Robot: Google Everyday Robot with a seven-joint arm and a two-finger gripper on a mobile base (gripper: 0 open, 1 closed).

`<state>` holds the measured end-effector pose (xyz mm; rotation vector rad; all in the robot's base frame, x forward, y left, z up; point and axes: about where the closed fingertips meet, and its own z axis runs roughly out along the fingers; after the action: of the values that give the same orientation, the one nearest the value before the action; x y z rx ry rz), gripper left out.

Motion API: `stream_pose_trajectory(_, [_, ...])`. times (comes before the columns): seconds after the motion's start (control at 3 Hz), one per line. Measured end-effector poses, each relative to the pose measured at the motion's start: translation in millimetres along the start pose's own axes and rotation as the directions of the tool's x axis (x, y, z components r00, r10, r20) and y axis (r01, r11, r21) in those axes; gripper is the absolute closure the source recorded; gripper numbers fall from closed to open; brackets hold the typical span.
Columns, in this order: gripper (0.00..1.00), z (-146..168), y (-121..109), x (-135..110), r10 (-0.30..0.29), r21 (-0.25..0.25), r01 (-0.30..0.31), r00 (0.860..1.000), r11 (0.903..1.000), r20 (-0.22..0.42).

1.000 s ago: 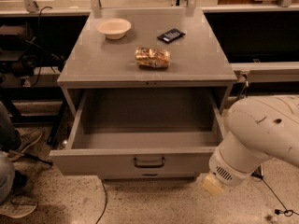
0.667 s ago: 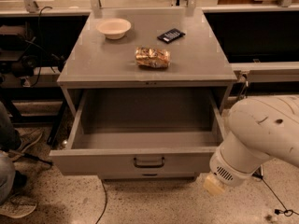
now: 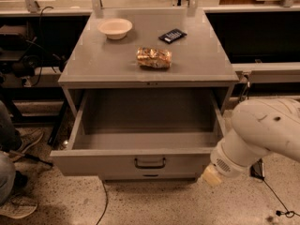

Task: Close top drawer

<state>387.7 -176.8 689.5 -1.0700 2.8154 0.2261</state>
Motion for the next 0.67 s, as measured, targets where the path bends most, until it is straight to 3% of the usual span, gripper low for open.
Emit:
stream_pose_trajectory(0.33, [1.00,18.7,-18.6,-13.8,0.025,0.000,-0.025,0.999,0.9997,0.023])
stream_pose_trajectory(0.67, [1.00,45.9,-44.0,-37.7,0.050,-0.006,-0.050,0.995,0.9987,0.084])
